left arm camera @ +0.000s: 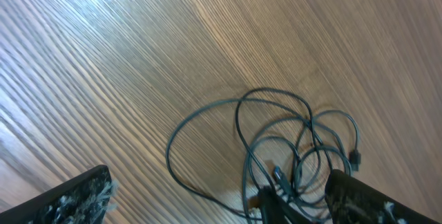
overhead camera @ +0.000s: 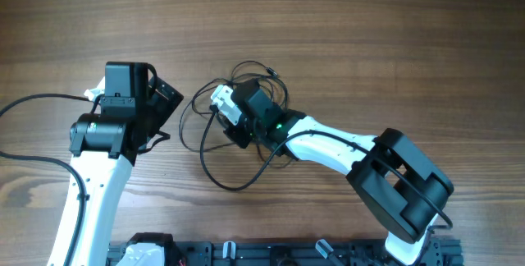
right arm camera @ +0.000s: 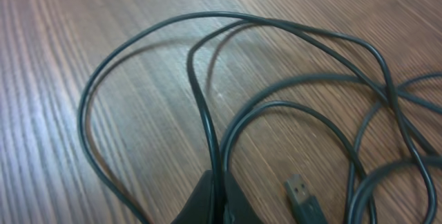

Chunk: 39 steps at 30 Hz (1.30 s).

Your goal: Untangle cables

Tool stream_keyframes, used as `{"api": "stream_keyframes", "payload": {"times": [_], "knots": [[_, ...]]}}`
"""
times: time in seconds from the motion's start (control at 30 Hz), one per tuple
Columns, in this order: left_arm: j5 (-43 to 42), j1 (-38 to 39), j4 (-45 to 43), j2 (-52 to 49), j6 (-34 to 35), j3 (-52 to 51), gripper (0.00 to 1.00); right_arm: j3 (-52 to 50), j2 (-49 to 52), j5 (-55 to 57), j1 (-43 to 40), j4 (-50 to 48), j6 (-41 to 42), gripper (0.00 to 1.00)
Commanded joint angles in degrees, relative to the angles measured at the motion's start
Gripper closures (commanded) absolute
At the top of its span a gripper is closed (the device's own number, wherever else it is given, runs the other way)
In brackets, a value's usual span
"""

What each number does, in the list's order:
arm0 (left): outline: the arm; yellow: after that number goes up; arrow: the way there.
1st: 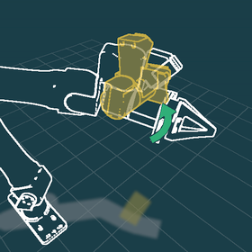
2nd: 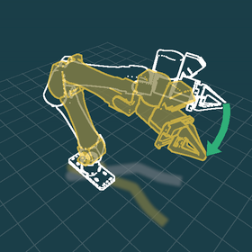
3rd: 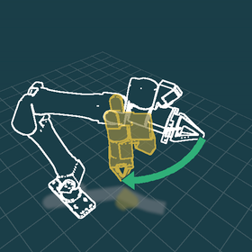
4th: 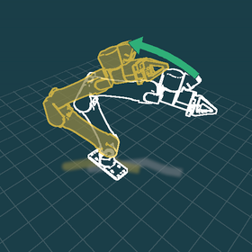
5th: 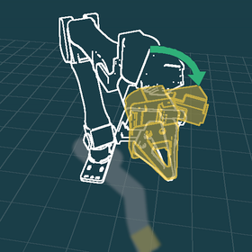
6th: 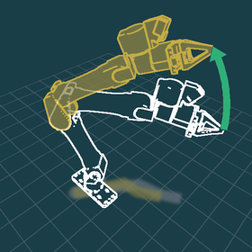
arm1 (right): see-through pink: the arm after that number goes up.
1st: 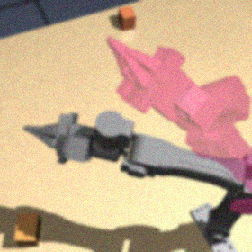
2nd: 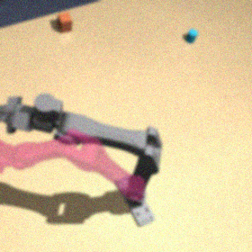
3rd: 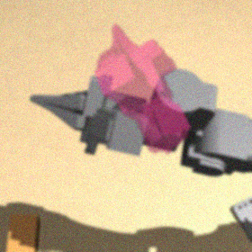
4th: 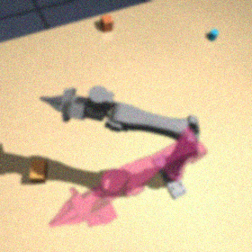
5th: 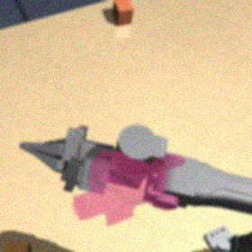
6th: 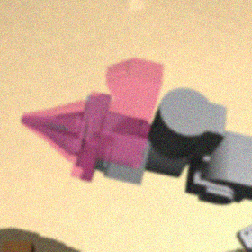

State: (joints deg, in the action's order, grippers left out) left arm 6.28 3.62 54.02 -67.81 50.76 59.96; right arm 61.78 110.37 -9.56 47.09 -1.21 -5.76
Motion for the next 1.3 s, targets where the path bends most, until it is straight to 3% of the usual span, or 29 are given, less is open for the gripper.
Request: {"api": "stream_keyframes", "payload": {"times": [0.0,0.27,0.47,0.9,1.03,1.1,1.27], "knots": [[-4.1,-0.3,0.1,0.4,0.7,0.8,0.00,0.9,-4.2,4.0,-1.7,0.7,7.1,0.96],[-12.5,0.7,0.0,-1.6,0.7,0.7,0.00,0.9,-23.7,2.6,-10.3,4.5,13.5,0.96],[-13.0,6.1,-2.8,-6.1,0.7,0.7,0.00,0.9,-30.7,2.2,-13.4,11.7,13.6,0.96],[-13.3,20.1,-17.6,-20.3,0.7,0.7,0.00,0.9,-31.2,1.4,-13.4,15.7,15.0,0.96],[-13.2,20.5,-17.5,-23.2,0.5,0.7,0.00,0.9,-31.2,2.3,-13.4,16.3,14.8,0.96],[-12.9,19.4,-16.9,-22.8,-2.0,0.8,0.05,0.9,-31.2,4.0,-13.4,17.2,14.8,0.96],[-12.9,13.4,-12.1,-15.9,-4.0,1.6,0.08,0.9,-31.2,7.0,-13.7,20.9,14.8,0.96]]}}
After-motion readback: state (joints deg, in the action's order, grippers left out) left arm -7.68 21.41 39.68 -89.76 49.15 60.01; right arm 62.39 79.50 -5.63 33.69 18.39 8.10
